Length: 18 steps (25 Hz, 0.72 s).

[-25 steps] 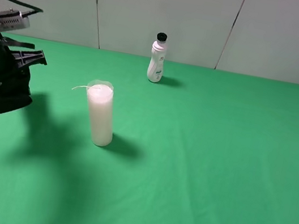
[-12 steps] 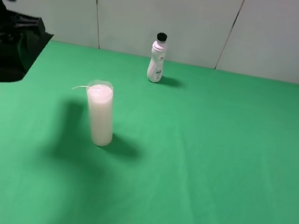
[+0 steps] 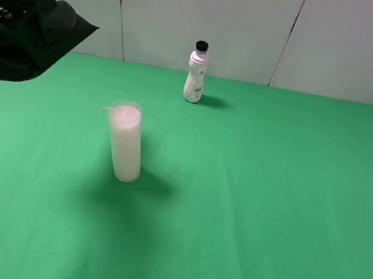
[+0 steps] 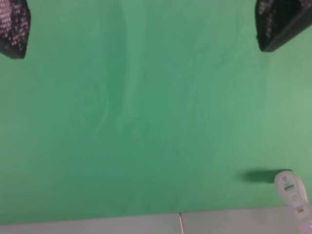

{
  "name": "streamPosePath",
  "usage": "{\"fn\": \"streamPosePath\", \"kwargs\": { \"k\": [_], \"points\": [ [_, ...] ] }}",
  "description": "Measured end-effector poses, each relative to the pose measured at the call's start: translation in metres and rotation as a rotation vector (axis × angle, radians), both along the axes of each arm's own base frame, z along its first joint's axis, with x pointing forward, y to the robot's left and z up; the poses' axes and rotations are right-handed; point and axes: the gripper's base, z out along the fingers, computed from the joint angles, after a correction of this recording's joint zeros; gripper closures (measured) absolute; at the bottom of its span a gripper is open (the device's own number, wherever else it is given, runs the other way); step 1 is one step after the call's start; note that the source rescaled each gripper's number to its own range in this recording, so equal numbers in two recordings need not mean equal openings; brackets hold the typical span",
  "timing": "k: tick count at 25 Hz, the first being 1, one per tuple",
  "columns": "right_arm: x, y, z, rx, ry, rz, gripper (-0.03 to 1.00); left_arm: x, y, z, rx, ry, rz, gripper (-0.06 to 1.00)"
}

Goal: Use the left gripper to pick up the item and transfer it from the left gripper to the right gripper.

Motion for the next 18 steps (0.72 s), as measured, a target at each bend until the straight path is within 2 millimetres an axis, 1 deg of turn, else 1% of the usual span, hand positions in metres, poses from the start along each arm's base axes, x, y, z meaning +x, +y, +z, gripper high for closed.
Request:
{"fn": "streamPosePath", "kwargs": {
  "k": [4, 9, 14, 18],
  "points": [
    [0.0, 0.0, 0.0, 0.0, 0.0, 0.0, -0.03, 0.009, -0.014, -0.001, -0.012, -0.002, -0.092, 0.86],
    [0.0, 0.0, 0.0, 0.0, 0.0, 0.0, -0.03, 0.025, -0.045, 0.001, 0.008, -0.034, -0.231, 0.86],
    [0.0, 0.0, 0.0, 0.0, 0.0, 0.0, -0.03, 0.033, -0.079, 0.001, 0.025, -0.062, -0.394, 0.87],
    [0.0, 0.0, 0.0, 0.0, 0.0, 0.0, -0.03, 0.036, -0.1, 0.0, 0.027, -0.082, -0.49, 0.87]
  ]
}}
